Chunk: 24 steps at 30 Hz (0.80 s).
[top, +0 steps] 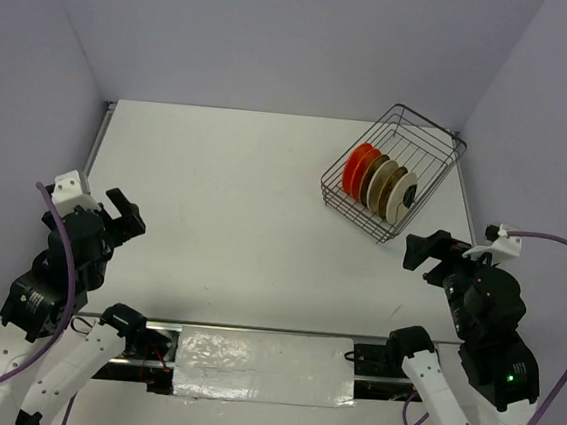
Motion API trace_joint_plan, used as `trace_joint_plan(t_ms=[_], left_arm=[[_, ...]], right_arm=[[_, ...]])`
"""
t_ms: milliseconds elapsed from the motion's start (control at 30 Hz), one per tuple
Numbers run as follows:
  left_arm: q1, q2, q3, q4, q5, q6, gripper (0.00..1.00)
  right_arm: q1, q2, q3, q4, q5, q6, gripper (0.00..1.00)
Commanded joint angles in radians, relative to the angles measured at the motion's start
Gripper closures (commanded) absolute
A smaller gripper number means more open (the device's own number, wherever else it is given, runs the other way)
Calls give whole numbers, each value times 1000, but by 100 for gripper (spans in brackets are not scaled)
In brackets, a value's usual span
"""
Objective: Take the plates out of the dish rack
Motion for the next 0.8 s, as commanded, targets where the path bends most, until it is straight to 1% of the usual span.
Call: trace_joint_plan(t_ms=[0, 100, 167, 233, 267, 300, 333, 400, 433, 467, 533, 567, 633, 667, 700, 767], left_arm=[[-3, 8, 1, 17, -21, -12, 1], [-3, -11, -5, 22, -20, -11, 0], [-1, -21, -9, 33, -12, -6, 1], [-3, -21, -11, 37, -12, -8, 0], [-3, -19, -11, 36, -17, -9, 0], [-3, -10, -9, 33, -20, -12, 0], [-3, -7, -8, 33, -21, -12, 0], [-1, 5, -12, 42, -8, 0, 0], [-1, 10, -15, 46, 0, 4, 0], [-1, 14, -17, 51, 9, 17, 0], [-1, 27, -20, 62, 35, 26, 0], [-3, 30, -20, 62, 38, 30, 1], [-3, 36, -22, 65, 46, 34, 1], [-3, 36, -23, 65, 46, 35, 1], [-3, 36, -25, 66, 51, 35, 0], [-1, 31, -26, 74, 57, 41, 0]], right_arm=[[-5, -2, 3, -11, 36, 26, 0], [-5, -5, 15, -23, 47, 37, 0], [-6, -16, 14, 3, 9, 40, 0], [-5, -45, -28, 119, -133, 31, 0], [-3, -57, -84, 186, -190, 40, 0], [-5, -54, -107, 278, -242, 66, 0], [-5, -36, -121, 306, -244, 90, 0], [-6, 110, -105, 325, -217, 133, 0], [-5, 177, -82, 311, -112, 149, 0], [-6, 325, -21, 294, -61, 150, 0], [-6, 470, 42, 271, 41, 150, 0], [-15, 594, 97, 273, 109, 154, 9], [-31, 699, 141, 317, 121, 149, 24], [-50, 796, 188, 329, 113, 150, 40], [-61, 843, 214, 331, 112, 154, 46], [-81, 950, 276, 324, 122, 158, 47]])
